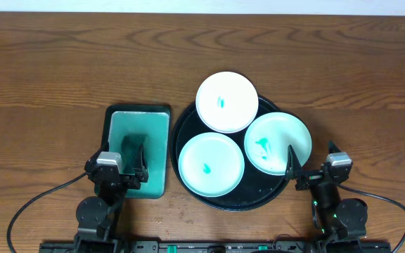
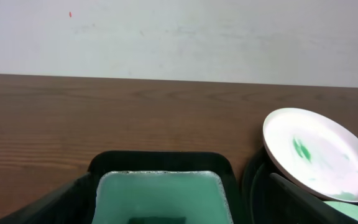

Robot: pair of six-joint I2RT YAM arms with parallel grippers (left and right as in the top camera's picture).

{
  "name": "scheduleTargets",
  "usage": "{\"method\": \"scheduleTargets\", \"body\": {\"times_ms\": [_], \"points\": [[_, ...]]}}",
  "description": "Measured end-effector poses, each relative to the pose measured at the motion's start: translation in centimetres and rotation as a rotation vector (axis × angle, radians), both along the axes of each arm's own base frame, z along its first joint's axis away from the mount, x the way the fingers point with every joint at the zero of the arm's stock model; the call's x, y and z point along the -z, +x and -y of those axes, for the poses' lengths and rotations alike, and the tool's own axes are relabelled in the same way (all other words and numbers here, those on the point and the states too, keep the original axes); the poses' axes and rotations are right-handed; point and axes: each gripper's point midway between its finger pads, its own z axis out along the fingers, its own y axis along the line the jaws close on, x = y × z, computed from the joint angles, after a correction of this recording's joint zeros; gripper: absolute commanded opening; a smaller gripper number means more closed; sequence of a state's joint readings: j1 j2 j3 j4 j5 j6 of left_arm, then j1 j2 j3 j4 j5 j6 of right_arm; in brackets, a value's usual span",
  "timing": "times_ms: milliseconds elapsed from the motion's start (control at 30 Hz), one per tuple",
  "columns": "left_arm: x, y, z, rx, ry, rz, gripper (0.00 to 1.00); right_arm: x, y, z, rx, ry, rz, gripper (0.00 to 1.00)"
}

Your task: Clean dirty plates on tray and stack at the side

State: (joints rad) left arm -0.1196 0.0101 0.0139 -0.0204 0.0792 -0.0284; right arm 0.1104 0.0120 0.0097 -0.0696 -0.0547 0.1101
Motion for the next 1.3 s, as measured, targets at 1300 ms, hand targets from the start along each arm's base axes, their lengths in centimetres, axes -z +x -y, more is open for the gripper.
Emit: {"method": "scheduleTargets", "body": {"times_ms": [1300], "points": [[-11.3, -1.6, 4.6, 0.251, -0.092, -0.454, 0.86, -10.7, -1.8, -2.9, -0.179, -0.001, -0.227, 0.99]]}}
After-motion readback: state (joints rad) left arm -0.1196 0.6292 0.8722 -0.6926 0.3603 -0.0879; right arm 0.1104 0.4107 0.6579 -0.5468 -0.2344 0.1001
